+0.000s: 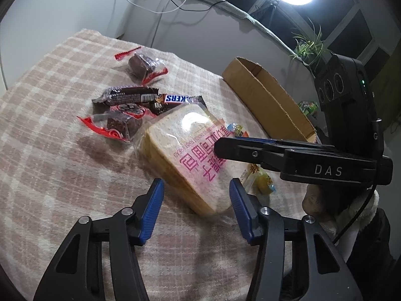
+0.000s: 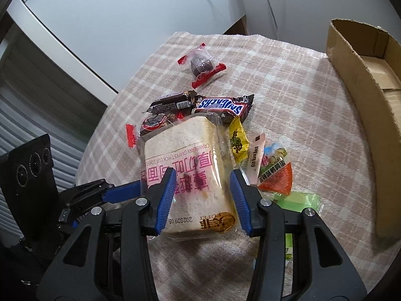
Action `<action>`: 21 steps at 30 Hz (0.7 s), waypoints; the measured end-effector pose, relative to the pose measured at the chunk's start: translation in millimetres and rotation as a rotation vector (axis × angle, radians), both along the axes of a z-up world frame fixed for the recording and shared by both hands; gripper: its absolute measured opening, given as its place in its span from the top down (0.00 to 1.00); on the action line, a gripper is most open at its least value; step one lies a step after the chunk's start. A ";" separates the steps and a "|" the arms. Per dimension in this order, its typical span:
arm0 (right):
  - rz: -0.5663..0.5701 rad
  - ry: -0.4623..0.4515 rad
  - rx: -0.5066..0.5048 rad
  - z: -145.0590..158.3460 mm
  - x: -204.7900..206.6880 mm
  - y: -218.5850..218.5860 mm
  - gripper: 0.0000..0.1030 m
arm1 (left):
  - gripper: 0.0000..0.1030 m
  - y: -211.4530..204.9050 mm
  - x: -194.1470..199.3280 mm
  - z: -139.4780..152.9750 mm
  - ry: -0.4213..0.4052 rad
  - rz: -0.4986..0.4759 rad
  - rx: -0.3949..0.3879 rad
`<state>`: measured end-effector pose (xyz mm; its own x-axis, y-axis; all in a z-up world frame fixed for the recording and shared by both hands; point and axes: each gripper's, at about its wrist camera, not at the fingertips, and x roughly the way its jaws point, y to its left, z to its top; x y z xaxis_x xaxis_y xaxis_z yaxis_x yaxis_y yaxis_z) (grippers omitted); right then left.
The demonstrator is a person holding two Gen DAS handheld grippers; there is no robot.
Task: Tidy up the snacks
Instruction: 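Move the right tool to the wrapped bread loaf and close on it, then carry the bread loaf with the right tool into the cardboard box and release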
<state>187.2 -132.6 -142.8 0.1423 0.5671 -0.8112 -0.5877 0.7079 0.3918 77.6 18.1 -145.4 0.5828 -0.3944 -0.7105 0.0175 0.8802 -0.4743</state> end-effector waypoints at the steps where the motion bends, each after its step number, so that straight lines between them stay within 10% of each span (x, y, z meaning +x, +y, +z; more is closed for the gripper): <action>1: 0.004 0.002 -0.001 -0.4 -0.3 0.7 0.54 | 0.52 -0.2 0.6 -1.0 -0.001 -0.002 -0.005; 21: -0.032 0.053 0.056 6.2 -8.0 -7.2 0.55 | 0.55 -7.8 0.5 10.8 -0.054 0.000 0.047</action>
<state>179.2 -139.8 -136.6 0.1191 0.6074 -0.7854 -0.5424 0.7024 0.4610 78.0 10.3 -134.6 0.6207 -0.3613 -0.6959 0.0421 0.9016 -0.4306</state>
